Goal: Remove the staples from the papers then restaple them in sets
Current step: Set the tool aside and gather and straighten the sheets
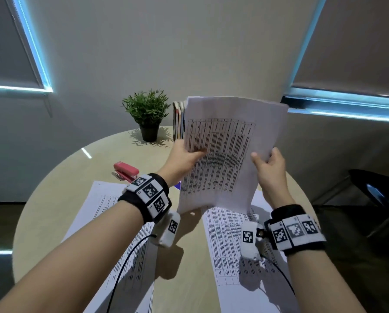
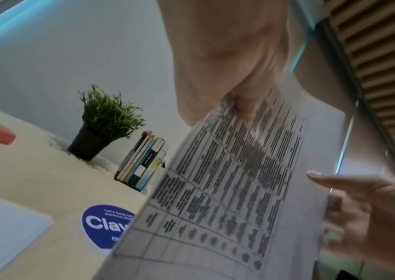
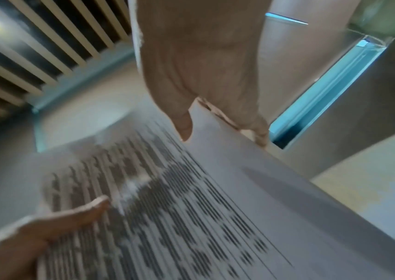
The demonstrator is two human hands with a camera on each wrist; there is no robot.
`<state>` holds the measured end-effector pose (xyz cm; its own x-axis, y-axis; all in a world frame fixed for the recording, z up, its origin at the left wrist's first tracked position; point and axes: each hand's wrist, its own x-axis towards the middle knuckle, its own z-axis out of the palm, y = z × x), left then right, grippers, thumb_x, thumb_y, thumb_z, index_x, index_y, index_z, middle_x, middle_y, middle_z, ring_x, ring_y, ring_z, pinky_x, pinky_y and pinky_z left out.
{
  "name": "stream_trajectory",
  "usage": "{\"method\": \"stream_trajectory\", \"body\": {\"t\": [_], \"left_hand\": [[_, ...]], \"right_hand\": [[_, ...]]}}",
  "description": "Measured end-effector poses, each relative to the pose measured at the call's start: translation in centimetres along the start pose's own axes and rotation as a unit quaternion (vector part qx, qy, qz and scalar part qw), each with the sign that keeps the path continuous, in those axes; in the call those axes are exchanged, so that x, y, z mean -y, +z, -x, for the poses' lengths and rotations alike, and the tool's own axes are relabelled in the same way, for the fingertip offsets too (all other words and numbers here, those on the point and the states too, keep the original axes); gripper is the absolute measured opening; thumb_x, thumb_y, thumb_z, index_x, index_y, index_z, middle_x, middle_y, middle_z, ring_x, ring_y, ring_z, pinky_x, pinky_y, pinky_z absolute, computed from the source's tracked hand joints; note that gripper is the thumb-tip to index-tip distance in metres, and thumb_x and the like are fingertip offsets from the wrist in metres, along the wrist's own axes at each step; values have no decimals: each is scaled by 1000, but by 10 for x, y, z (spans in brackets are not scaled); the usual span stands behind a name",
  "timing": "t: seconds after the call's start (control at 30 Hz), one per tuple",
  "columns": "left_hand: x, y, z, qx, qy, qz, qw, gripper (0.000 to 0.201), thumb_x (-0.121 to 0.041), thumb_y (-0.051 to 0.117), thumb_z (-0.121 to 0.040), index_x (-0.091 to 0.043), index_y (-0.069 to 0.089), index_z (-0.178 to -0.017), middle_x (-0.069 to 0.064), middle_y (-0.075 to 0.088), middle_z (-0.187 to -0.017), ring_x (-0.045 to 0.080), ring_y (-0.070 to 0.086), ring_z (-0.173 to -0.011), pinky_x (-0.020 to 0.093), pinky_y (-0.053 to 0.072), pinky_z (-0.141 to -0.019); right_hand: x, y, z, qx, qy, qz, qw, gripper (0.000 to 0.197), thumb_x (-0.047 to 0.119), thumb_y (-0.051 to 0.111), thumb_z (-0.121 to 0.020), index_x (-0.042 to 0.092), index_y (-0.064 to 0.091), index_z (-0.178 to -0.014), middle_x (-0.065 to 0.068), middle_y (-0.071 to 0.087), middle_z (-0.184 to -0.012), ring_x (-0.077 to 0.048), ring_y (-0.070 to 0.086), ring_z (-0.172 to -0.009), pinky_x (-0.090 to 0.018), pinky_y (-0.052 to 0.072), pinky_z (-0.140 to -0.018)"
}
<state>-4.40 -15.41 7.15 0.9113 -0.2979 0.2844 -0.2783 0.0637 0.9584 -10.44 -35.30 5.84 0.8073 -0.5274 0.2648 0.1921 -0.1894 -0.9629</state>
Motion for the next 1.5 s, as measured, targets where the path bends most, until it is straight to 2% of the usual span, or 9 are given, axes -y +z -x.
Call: {"method": "stream_trajectory", "body": {"t": [0.2, 0.37, 0.57, 0.77, 0.97, 1.2, 1.33, 1.43, 1.5], "left_hand": [[9, -7, -7, -178, -57, 80, 979, 26, -9, 64, -90, -5, 51, -112, 4, 61, -95, 21, 62, -91, 26, 54, -70], [11, -8, -5, -159, -117, 256, 946, 39, -1, 60, -91, 3, 52, -129, 18, 65, -117, 29, 66, -103, 41, 56, -87], [8, -67, -1, -103, -121, 306, 939, 9, -20, 60, -91, -14, 66, -89, 4, 70, -86, 17, 66, -72, 30, 53, -67], [16, -76, 2, 22, -95, 28, 995, 42, -20, 76, -77, -7, 64, -115, 14, 71, -107, 26, 69, -97, 37, 58, -73], [11, -53, 1, -109, 23, 42, 993, 16, -9, 72, -84, -15, 67, -98, 5, 72, -93, 10, 69, -80, 29, 58, -75], [38, -37, 12, -8, -36, 52, 998, 26, 0, 74, -77, -7, 68, -102, 3, 74, -92, 11, 70, -85, 23, 57, -73], [48, -23, 13, -20, -40, 41, 998, 27, 0, 70, -81, -10, 66, -106, 1, 71, -92, -1, 67, -77, 14, 52, -67], [42, -20, 10, -18, -26, 12, 999, 23, 1, 68, -84, -8, 66, -105, 3, 69, -90, 1, 66, -76, 11, 51, -65], [35, -18, 9, 8, -3, 6, 1000, 22, 3, 66, -85, -9, 65, -104, 3, 68, -92, 2, 66, -80, 14, 52, -68]], "right_hand": [[-46, -6, 13, -105, 247, 4, 963, 72, 14, 79, -77, 6, 41, -138, -8, 46, -123, -25, 52, -106, -39, 45, -88], [-51, -2, 15, 43, 402, -243, 882, 5, 1, 59, -85, 1, 55, -88, -18, 61, -96, -30, 61, -86, -50, 48, -85], [-50, -41, -7, -75, 203, -129, 968, 21, -10, 55, -89, 9, 64, -91, -14, 73, -99, -21, 69, -79, -30, 57, -64], [-34, -46, -8, -69, 57, -49, 995, 27, -12, 58, -83, 14, 64, -76, 5, 68, -71, -7, 61, -62, -25, 48, -63], [-11, -52, -8, -28, -7, -82, 996, 33, -14, 56, -85, 16, 70, -83, 11, 71, -72, -3, 64, -68, -18, 53, -62], [-39, -61, -2, -36, 56, -77, 995, 33, -10, 61, -76, 19, 71, -88, -5, 67, -92, -24, 59, -95, -35, 48, -82], [-37, -55, 4, -67, 44, -17, 997, 43, -14, 58, -84, 14, 54, -117, -4, 60, -103, -23, 57, -103, -14, 50, -66], [-15, -50, 7, -118, -87, 159, 976, 70, -8, 64, -79, 14, 37, -141, -10, 46, -135, -24, 41, -131, -25, 40, -106], [1, -39, 8, -93, -179, 331, 922, 79, 2, 65, -79, 21, 31, -147, -6, 33, -150, -22, 21, -145, -45, 2, -121]]}}
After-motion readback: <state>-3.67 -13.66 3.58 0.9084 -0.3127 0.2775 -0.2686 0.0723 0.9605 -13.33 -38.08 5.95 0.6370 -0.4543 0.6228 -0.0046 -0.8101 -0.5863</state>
